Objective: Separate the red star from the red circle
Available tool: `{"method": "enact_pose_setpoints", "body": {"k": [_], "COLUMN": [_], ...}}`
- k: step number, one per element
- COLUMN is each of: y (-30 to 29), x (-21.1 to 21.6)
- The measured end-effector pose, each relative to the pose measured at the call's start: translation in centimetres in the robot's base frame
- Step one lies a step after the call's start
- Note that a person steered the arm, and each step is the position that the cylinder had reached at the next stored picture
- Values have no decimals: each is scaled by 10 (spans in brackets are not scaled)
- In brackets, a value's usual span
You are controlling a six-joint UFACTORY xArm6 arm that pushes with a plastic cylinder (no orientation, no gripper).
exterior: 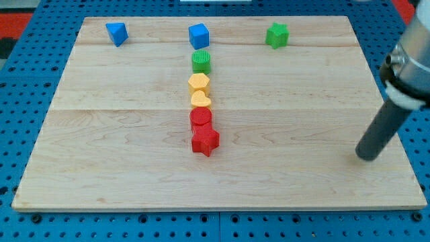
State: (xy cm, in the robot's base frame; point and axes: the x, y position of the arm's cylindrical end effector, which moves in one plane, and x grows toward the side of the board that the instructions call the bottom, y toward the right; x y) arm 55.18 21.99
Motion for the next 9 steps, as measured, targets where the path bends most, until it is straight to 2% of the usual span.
{"method": "enact_pose_setpoints", "body": {"k": [1,2,5,6,8,9], "y": [-48,-111,-268,-285,-221,-216], "x": [26,28,3,-20,-53,-74]}}
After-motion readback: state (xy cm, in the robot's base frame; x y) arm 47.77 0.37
